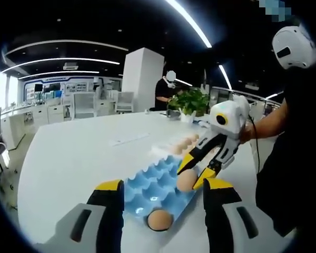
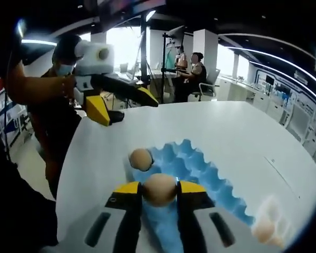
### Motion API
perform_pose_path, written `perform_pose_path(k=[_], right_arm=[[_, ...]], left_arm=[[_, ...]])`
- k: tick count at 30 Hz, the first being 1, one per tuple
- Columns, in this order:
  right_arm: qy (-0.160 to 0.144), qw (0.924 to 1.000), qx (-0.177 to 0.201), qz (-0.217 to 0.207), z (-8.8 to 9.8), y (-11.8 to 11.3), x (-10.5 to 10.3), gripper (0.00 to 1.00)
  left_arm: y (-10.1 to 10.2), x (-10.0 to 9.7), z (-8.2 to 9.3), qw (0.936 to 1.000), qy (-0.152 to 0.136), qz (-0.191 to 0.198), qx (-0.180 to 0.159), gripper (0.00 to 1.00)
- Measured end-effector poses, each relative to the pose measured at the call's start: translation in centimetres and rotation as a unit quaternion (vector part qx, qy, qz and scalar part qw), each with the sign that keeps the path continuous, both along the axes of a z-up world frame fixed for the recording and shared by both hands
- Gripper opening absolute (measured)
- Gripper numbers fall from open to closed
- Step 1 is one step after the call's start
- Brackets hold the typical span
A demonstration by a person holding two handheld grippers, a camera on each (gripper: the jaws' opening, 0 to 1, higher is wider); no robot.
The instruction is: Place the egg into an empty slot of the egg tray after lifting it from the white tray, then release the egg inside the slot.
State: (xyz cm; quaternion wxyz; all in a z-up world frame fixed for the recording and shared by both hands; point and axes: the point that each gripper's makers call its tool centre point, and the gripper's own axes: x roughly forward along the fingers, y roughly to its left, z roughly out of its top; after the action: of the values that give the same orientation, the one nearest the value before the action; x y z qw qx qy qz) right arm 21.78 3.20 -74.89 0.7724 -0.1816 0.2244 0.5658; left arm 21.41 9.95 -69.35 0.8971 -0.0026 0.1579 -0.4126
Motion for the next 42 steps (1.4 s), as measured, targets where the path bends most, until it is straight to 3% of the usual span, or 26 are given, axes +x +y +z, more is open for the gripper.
perform_pose_path(k=[18, 42], right_arm=[[0.011, 0.9998, 0.008, 0.013, -1.1, 2.4, -0.2, 0.25], [0.007, 0.9988, -0.028, 0.039, -3.2, 3.4, -0.6, 0.26]], left_arm=[[0.6, 0.1, -0.2, 1.0000, 0.002, 0.003, 0.000, 0.61], [0.5, 0.2, 0.1, 1.0000, 0.000, 0.007, -0.005, 0.60]])
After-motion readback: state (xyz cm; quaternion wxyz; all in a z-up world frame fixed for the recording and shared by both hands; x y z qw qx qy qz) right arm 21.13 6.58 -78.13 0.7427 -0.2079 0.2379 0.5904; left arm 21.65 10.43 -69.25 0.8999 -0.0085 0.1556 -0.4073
